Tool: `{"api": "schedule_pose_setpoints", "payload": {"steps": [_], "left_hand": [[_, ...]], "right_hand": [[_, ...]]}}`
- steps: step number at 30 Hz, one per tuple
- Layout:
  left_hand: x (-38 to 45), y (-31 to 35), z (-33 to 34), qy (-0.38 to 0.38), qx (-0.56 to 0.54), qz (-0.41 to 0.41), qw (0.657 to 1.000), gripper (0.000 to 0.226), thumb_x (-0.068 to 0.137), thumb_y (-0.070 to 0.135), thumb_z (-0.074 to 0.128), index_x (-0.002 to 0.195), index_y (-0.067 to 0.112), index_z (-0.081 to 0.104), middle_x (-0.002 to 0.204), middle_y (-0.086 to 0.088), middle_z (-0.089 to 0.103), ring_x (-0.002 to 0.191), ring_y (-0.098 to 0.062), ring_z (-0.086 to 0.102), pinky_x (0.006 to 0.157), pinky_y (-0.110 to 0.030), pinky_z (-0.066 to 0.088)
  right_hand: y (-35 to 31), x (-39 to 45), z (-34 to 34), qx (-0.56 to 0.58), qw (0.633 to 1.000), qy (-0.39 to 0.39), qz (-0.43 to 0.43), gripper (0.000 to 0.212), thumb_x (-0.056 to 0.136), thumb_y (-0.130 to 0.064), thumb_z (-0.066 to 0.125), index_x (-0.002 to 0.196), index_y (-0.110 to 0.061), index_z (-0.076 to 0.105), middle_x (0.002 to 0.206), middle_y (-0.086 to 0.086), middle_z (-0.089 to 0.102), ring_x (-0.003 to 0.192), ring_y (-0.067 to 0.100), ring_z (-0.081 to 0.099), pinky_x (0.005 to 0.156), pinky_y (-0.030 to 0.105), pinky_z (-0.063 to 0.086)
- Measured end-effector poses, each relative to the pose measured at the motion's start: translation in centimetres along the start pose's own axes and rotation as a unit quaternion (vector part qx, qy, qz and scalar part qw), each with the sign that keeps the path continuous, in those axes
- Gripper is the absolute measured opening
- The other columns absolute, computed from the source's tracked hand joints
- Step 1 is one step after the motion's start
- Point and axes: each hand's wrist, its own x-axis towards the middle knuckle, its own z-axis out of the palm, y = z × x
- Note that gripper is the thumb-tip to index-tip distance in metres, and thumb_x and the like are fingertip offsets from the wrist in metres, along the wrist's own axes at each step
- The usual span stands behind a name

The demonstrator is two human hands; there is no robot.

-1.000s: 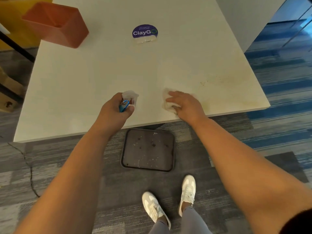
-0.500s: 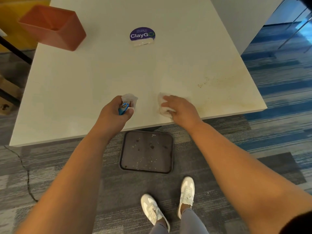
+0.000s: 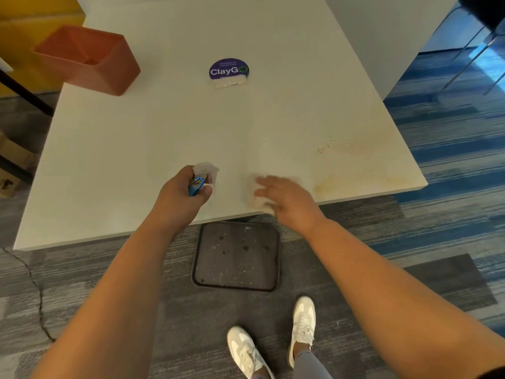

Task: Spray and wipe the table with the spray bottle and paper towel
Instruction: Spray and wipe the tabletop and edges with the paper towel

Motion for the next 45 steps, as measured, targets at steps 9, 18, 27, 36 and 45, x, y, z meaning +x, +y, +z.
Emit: {"api": "schedule_pose_setpoints", "payload": {"steps": [9,18,27,36,45], "left_hand": [[0.0,0.7,-0.2,0.005,-0.007,-0.002,1.000,0.034,0.095,0.016,0.059,0.126,0.028,0.058,0.123,0.009,0.061,0.113,-0.010,0.057,0.091,-0.025,0.040],[0.5,1.3,-0.3,0.001,-0.006,0.003,1.000,0.032,0.095,0.017,0.059,0.124,0.028,0.058,0.120,0.005,0.062,0.110,-0.015,0.058,0.088,-0.028,0.043],[1.4,2.3,1.0,-0.009,0.005,0.019,1.000,0.031,0.094,0.017,0.059,0.123,0.029,0.058,0.122,0.006,0.062,0.113,-0.013,0.058,0.093,-0.032,0.046],[4.1,7.3,4.9,0.001,0.010,0.033,0.999,0.032,0.095,0.014,0.057,0.124,0.027,0.058,0.121,0.006,0.061,0.109,-0.014,0.057,0.086,-0.025,0.039],[9.2,11.8,12.2,-0.021,0.006,0.045,0.999,0.038,0.096,0.012,0.057,0.129,0.030,0.058,0.128,0.006,0.060,0.116,-0.014,0.056,0.091,-0.020,0.037]], "right_hand": [[1.5,0.7,-2.0,0.013,0.998,0.047,0.039,0.030,0.080,-0.010,0.066,0.109,-0.019,0.068,0.132,0.003,0.057,0.122,0.021,0.049,0.100,0.040,0.041],[0.2,-3.0,-2.8,0.047,0.999,0.014,0.023,0.033,0.082,-0.023,0.058,0.114,-0.023,0.066,0.129,-0.004,0.059,0.117,0.012,0.051,0.101,0.035,0.040],[-0.7,-3.7,-3.1,0.037,0.999,-0.017,-0.005,0.031,0.080,-0.030,0.057,0.101,-0.011,0.072,0.121,0.010,0.064,0.113,0.015,0.052,0.094,0.032,0.044],[9.3,-3.2,-9.3,0.021,0.982,0.148,0.116,0.046,0.078,0.004,0.060,0.116,-0.022,0.065,0.132,-0.001,0.056,0.118,0.022,0.052,0.100,0.033,0.041],[18.1,-4.2,-15.2,-0.048,0.936,0.281,0.209,0.033,0.082,0.007,0.057,0.113,-0.004,0.063,0.119,0.014,0.060,0.108,0.027,0.053,0.090,0.026,0.038]]}}
